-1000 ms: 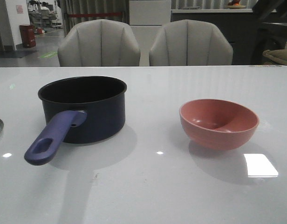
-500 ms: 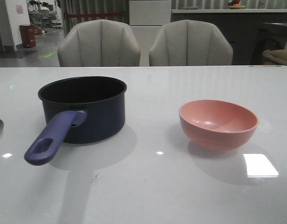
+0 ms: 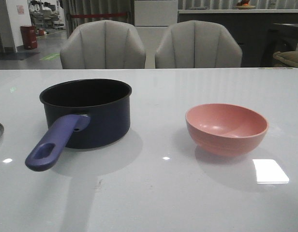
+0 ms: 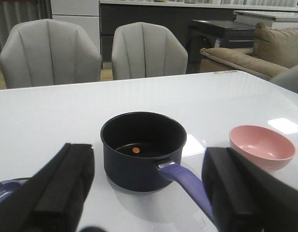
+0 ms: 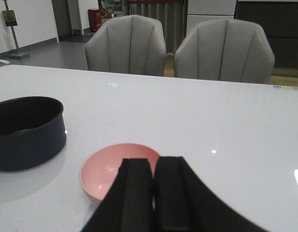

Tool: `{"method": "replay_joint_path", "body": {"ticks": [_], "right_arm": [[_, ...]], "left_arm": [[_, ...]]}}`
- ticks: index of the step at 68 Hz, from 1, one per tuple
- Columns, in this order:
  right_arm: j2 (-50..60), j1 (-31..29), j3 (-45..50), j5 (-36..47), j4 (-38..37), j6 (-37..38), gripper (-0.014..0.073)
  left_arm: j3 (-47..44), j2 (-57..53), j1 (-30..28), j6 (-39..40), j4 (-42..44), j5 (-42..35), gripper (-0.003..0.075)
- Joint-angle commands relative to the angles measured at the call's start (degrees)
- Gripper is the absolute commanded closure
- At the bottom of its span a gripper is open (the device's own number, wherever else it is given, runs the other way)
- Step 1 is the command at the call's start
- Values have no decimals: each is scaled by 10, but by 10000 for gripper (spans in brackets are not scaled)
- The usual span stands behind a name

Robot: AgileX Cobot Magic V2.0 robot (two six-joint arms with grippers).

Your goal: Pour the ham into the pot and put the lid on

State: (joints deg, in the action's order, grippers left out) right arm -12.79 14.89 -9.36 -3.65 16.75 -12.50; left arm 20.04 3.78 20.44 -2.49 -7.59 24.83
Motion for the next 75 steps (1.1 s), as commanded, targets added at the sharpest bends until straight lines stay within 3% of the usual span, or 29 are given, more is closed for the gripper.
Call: {"method": "replay_joint_path", "body": {"ticks": [1, 11, 18, 36, 54, 75], "right_arm": [[-4, 0, -16, 36, 2, -5, 447], [-4, 0, -16, 36, 2, -5, 447], [-4, 0, -16, 36, 2, -5, 447], [-4, 0, -16, 36, 2, -5, 447], [-4, 0, -16, 36, 2, -5, 447], [-4, 0, -16, 36, 2, -5, 447]], "left_arm": [[21, 16, 5, 1, -4, -47, 204], [71, 77, 5, 11, -4, -27, 122], [116, 149, 5, 73, 28, -18, 55], [198, 326, -31, 246, 192, 24, 54], [290, 499, -134, 246, 184, 101, 65], [429, 695, -232, 185, 87, 213, 65]]}}
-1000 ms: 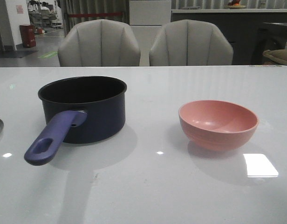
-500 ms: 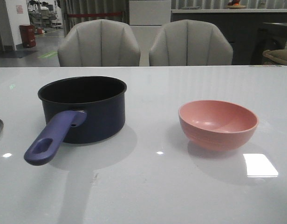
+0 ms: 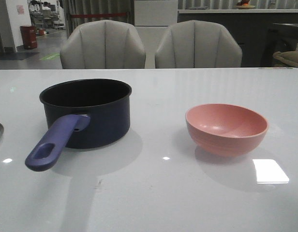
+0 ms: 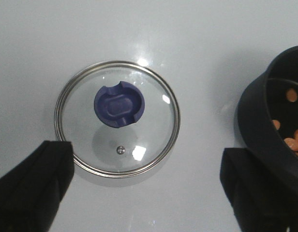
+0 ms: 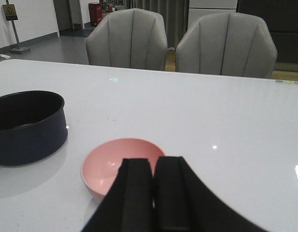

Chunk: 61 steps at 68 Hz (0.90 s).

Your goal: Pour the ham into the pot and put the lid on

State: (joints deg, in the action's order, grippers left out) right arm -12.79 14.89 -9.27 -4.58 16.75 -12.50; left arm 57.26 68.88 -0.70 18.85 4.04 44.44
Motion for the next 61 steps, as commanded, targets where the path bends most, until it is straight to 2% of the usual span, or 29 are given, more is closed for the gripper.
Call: {"method": "replay_joint_path", "body": {"ticks": [1, 8, 34, 61], "right_arm": [[-4, 0, -17, 46, 2, -5, 447], [-4, 0, -17, 46, 2, -5, 447], [-4, 0, -17, 46, 2, -5, 447], [-4, 0, -17, 46, 2, -5, 447]], "left_arm": [[63, 54, -23, -34, -36, 23, 65], [110, 120, -38, -67, -47, 62, 65], [220, 295, -54, -73, -49, 136, 65], [251, 376, -81, -104, -84, 147, 65]]}}
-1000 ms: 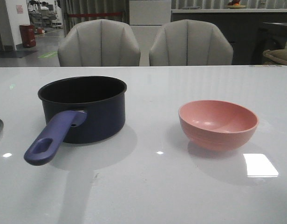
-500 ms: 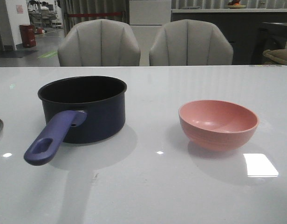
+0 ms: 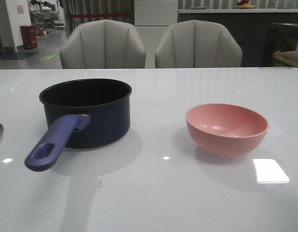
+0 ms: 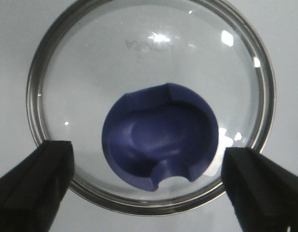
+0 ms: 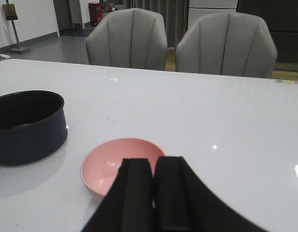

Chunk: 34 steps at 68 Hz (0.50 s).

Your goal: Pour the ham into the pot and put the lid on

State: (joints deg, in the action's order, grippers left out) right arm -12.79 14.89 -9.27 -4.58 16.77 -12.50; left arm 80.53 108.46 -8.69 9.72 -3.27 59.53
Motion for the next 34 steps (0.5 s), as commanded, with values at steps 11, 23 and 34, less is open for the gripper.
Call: {"method": "replay_joint_path", "body": {"ticks": [11, 23, 34], "right_arm": [[-4, 0, -17, 46, 1, -5, 447], [-4, 0, -17, 46, 1, -5, 447], [-4, 0, -17, 46, 1, -5, 447]], "left_arm": [[31, 7, -1, -17, -11, -6, 65], [45, 29, -1, -17, -11, -7, 70], [52, 37, -1, -17, -11, -11, 227]]}}
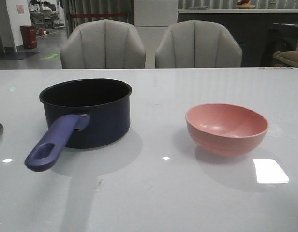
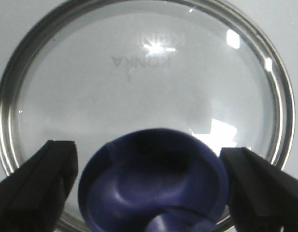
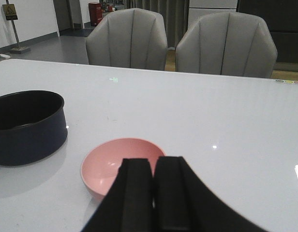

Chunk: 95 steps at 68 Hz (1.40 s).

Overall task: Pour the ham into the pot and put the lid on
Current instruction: 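Carry the held glass lid over the saucepan with the left gripper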

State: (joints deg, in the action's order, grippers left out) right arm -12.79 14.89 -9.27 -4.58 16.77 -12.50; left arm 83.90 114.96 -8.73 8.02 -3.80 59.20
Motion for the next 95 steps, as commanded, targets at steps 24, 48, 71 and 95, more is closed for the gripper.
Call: {"method": "replay_joint_path", "body": {"ticks": [24, 48, 71, 95], "right_arm": [[-4, 0, -17, 46, 1, -5, 447], [-4, 0, -17, 46, 1, -5, 447], [-4, 0, -17, 46, 1, -5, 447], [-4, 0, -17, 46, 1, -5, 447]], "left_arm": [[73, -32, -1, -23, -7, 42, 426], [191, -71, 51, -75, -84, 64, 435], [284, -75, 221, -80, -83, 68, 462], [284, -55, 289, -80, -44, 80, 460]]}}
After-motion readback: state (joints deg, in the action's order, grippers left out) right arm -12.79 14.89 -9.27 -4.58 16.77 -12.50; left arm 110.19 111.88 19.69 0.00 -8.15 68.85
